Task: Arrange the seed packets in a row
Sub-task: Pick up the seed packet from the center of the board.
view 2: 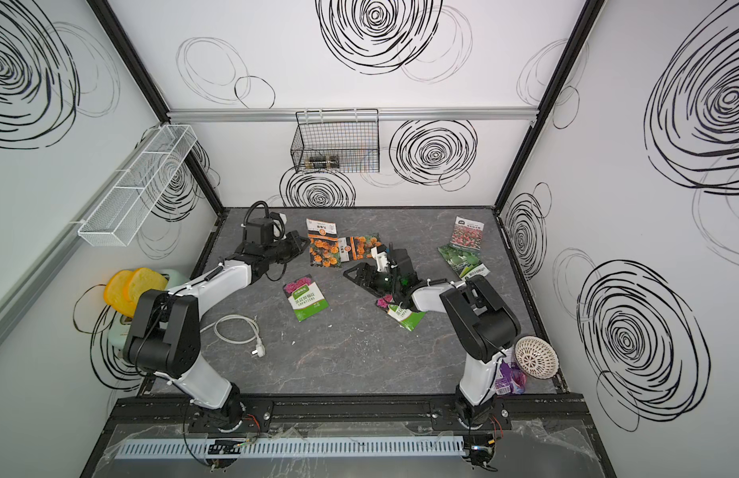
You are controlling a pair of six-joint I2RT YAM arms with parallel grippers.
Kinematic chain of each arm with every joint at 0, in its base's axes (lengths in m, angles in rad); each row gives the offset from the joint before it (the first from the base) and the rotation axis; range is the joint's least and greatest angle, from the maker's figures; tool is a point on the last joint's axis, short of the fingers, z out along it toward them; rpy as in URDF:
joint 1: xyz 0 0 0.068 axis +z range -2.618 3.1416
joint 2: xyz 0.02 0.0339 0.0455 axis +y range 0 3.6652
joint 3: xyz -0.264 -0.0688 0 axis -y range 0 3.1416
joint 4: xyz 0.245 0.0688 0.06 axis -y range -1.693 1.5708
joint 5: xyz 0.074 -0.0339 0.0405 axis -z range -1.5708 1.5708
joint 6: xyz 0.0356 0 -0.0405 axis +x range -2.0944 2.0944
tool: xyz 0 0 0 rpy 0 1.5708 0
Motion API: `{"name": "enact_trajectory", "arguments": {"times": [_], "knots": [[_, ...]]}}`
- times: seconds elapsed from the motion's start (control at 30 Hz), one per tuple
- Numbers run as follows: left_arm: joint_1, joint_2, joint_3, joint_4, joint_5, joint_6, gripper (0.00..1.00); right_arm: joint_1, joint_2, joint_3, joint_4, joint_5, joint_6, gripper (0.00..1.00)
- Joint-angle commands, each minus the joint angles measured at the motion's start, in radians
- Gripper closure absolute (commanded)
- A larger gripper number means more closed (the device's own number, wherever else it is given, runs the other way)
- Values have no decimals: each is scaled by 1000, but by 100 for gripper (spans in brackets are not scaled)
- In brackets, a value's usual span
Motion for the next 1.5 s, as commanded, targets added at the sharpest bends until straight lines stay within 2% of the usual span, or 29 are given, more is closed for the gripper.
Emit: {"name": "enact_trajectory", "arguments": {"times": [0.0, 0.13, 0.23, 0.6, 0.83, 1.23, 1.47], "knots": [[-23, -43, -32, 135, -21, -161, 100, 42, 9, -20, 241, 43, 250, 7], [-34, -66, -60, 189, -11, -225, 100, 93, 23, -9, 291, 100, 305, 6], [-31, -80, -64, 175, 2, -227, 100, 97, 54, -23, 367, 115, 357, 9], [-35, -124, -118, 167, 97, -224, 100, 71, 203, 83, 486, 85, 428, 18], [-14, -152, -142, 133, 82, -196, 100, 65, 200, 75, 490, 42, 422, 24], [11, -105, -93, 120, 94, -172, 100, 80, 96, -72, 512, 2, 391, 20], [-6, -116, -98, 94, 117, -133, 100, 72, 145, -8, 556, -7, 431, 19]]}}
